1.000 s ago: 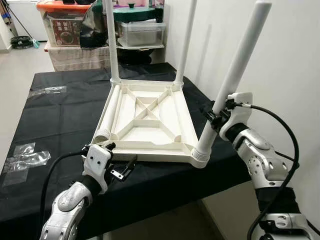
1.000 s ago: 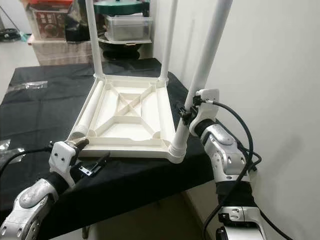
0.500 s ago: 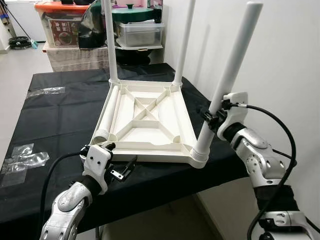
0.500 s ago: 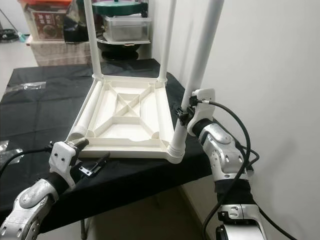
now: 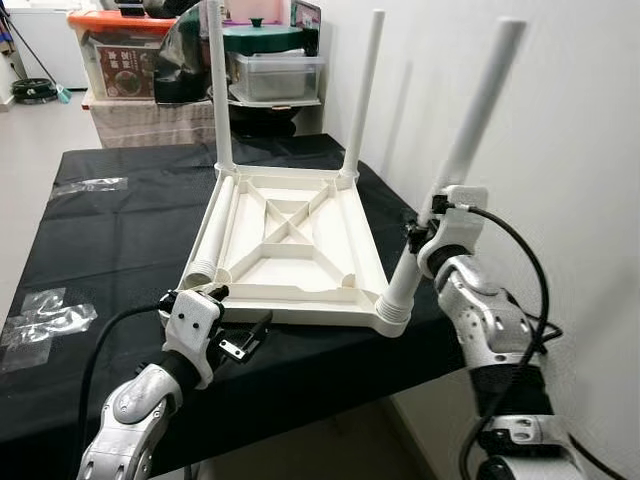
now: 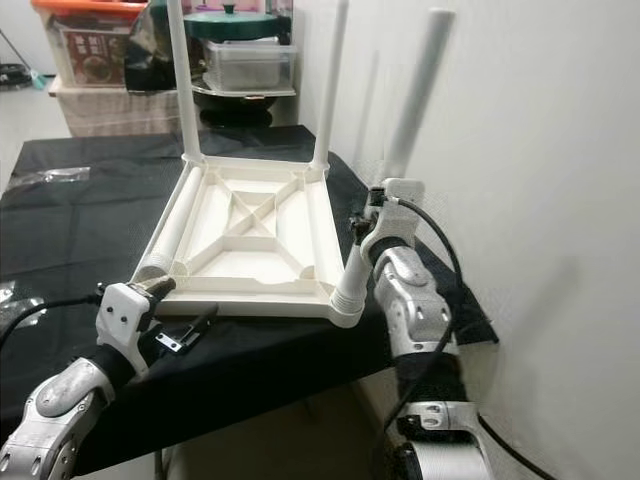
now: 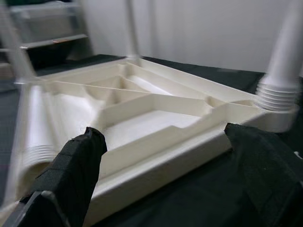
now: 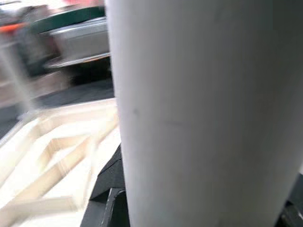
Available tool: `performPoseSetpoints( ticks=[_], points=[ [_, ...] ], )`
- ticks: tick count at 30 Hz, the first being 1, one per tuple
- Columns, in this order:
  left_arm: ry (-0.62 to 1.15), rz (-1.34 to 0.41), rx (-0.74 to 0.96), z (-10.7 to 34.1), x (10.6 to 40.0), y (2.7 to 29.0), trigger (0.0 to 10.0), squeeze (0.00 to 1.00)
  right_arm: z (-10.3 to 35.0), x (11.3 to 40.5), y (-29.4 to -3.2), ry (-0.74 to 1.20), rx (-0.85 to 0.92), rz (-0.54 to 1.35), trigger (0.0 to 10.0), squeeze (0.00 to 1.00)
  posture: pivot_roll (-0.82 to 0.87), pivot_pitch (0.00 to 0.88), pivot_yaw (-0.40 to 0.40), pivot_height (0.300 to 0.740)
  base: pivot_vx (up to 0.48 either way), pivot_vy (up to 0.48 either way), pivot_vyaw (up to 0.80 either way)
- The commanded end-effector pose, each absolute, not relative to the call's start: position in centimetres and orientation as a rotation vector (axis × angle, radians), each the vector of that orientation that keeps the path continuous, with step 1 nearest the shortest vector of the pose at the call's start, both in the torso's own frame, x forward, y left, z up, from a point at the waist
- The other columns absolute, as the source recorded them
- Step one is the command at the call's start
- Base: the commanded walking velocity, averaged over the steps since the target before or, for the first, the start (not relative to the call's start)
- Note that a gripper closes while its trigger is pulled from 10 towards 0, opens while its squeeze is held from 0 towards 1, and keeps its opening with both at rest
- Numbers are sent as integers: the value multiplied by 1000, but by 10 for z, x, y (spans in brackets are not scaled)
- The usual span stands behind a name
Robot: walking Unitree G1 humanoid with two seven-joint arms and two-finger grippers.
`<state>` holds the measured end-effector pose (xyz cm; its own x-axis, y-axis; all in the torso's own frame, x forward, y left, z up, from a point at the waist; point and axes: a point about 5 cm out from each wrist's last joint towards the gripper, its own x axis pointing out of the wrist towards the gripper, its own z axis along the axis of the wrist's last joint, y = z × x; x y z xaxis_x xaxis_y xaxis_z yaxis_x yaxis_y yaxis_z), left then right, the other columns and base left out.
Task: Building children table
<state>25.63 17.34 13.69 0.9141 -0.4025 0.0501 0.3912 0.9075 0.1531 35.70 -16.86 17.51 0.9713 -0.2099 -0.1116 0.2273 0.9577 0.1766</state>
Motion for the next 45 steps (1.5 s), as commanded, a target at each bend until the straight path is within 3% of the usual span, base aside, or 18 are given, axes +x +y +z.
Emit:
performPoseSetpoints(
  ticks=[1,8,14,45],
  points=[
    [-69,-406,151,136,256,175,10000,0,107,341,-174,394,148,-354,0,0,43,0,-86,740,0,0,0],
    [-72,-406,148,135,256,172,10000,0,126,359,-151,350,83,-325,0,0,38,0,-101,740,0,0,0],
    [-73,-397,139,134,255,169,10000,0,128,358,-140,359,35,-329,0,0,37,0,-109,740,0,0,0],
    [-71,-388,149,134,257,173,10000,0,131,346,-141,262,78,-405,0,0,39,0,-93,740,0,0,0]
  ],
)
